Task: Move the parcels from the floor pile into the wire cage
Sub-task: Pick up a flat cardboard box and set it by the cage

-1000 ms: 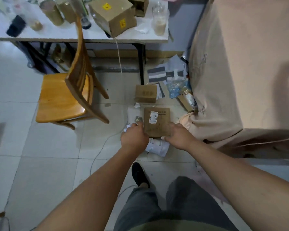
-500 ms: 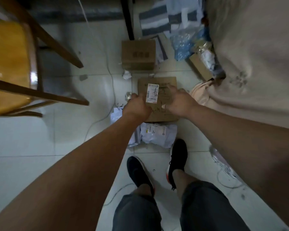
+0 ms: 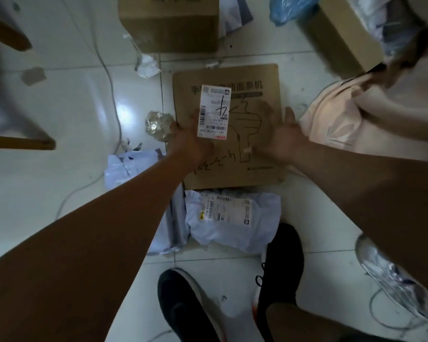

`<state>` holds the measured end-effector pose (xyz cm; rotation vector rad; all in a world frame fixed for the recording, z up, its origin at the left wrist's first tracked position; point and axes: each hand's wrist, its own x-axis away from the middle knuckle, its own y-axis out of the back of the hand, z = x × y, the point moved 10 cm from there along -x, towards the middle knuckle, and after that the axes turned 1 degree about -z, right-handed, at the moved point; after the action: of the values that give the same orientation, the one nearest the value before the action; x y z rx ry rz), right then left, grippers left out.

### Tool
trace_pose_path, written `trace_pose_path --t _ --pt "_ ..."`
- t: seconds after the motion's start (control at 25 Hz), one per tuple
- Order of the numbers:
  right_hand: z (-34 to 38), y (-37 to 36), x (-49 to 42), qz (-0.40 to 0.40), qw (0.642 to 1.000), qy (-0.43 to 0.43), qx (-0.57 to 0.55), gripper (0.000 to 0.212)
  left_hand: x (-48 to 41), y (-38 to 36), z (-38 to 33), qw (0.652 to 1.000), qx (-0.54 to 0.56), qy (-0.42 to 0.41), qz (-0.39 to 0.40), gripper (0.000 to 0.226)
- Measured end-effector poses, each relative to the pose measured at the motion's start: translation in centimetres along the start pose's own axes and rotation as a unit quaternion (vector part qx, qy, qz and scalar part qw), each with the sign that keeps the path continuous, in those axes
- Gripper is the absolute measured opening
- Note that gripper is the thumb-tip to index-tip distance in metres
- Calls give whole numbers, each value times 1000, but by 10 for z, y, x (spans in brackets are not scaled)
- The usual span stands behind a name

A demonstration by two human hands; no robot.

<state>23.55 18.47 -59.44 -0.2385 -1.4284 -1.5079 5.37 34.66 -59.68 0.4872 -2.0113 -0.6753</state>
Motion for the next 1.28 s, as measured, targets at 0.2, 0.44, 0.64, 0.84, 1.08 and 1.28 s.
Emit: trace_pose_path --t 0.2,0.44,0.64,0.84,1.08,1.28 --pt "-14 -18 -20 -16 991 28 -129 137 -15 -6 5 1000 23 -2 -17 102" --pt "-9 -7 0 -26 988 28 -150 140 2 8 -1 998 56 -18 -23 101" --pt "0 12 45 -26 985 24 -171 144 42 33 -14 996 72 -18 -39 101" --pt "7 33 97 -45 982 35 -179 137 84 60 -29 995 72 -30 -60 103" --pt "47 83 182 -38 983 28 -178 132 160 121 -56 995 77 -37 -61 99" --pt "94 141 273 -42 982 36 -183 132 248 203 -87 994 86 -33 -55 106"
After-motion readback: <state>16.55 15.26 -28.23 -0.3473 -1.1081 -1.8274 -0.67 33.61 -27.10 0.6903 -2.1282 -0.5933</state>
